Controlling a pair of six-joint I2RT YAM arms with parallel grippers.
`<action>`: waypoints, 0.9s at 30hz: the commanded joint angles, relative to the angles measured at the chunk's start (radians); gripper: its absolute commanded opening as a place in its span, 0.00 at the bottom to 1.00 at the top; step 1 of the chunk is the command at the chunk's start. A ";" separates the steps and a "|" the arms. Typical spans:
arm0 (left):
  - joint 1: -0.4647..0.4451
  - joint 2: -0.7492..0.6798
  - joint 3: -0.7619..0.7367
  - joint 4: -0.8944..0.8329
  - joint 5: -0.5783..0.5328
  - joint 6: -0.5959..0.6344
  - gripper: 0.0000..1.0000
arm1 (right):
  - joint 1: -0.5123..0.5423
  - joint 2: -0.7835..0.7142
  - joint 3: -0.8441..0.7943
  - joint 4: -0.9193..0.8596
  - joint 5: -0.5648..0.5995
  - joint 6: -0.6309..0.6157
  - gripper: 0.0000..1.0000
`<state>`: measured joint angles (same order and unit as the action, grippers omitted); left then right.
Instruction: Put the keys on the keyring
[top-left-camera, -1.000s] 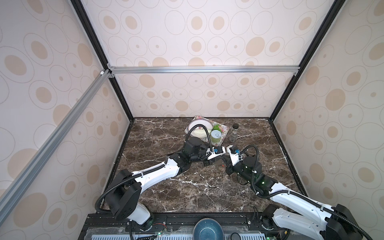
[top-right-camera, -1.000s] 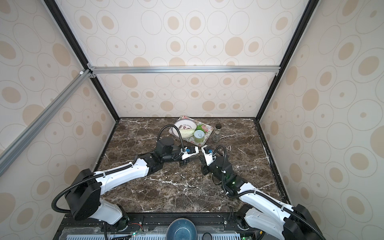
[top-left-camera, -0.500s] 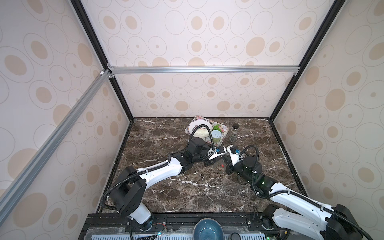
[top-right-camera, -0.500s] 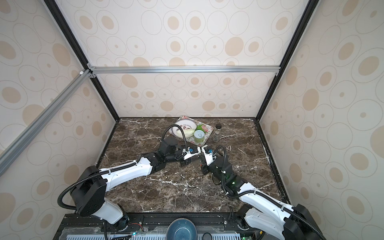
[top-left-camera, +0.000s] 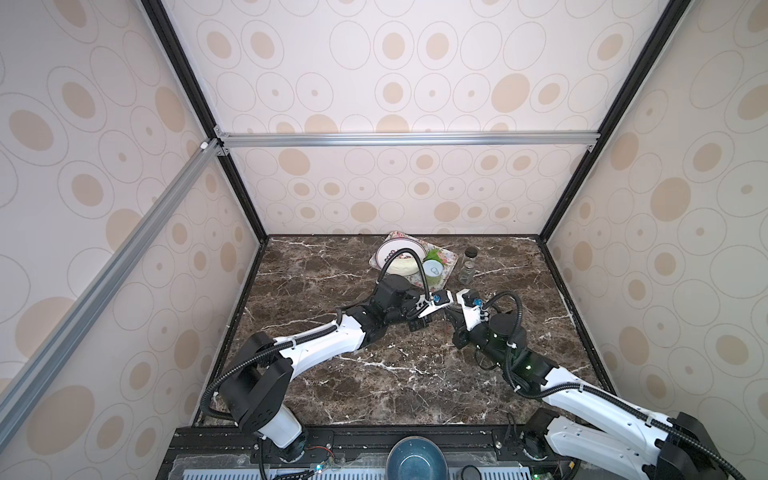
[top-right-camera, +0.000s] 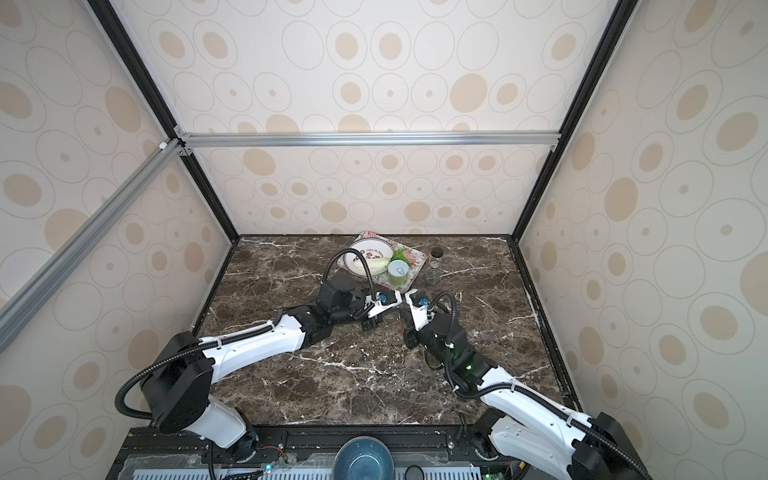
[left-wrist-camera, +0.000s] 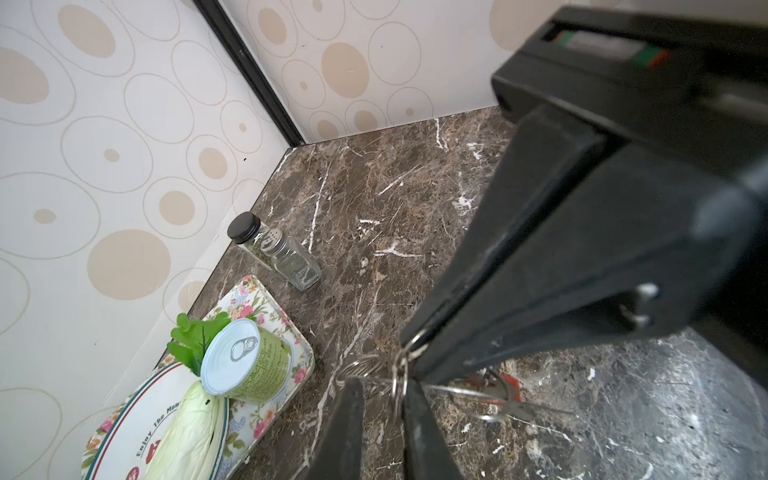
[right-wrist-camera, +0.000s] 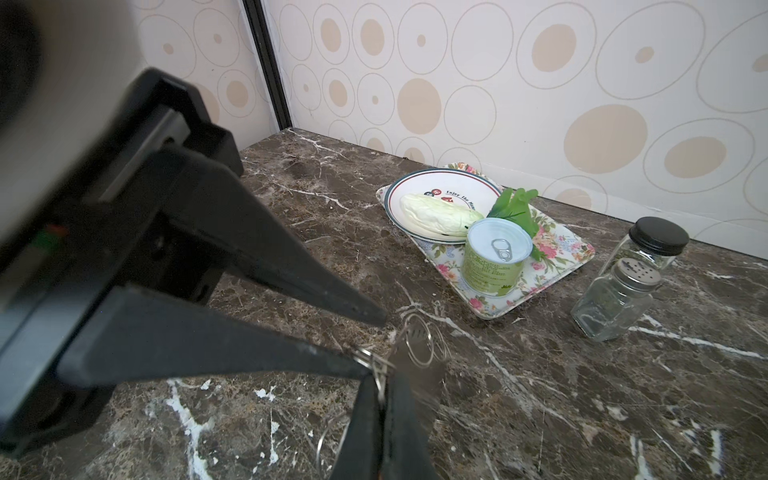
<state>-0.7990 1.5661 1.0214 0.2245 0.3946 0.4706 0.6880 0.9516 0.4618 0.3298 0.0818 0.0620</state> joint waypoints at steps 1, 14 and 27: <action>-0.004 -0.014 0.017 0.036 0.023 0.027 0.26 | 0.018 -0.015 0.023 0.029 -0.031 -0.010 0.00; -0.004 -0.026 0.003 0.021 0.070 0.070 0.06 | 0.023 -0.010 0.023 0.029 -0.031 -0.011 0.00; -0.002 -0.061 -0.040 0.099 0.119 0.057 0.00 | 0.022 -0.014 0.016 0.037 -0.013 -0.004 0.00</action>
<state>-0.7959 1.5497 0.9867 0.2478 0.4587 0.5198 0.6968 0.9512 0.4618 0.3290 0.0788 0.0616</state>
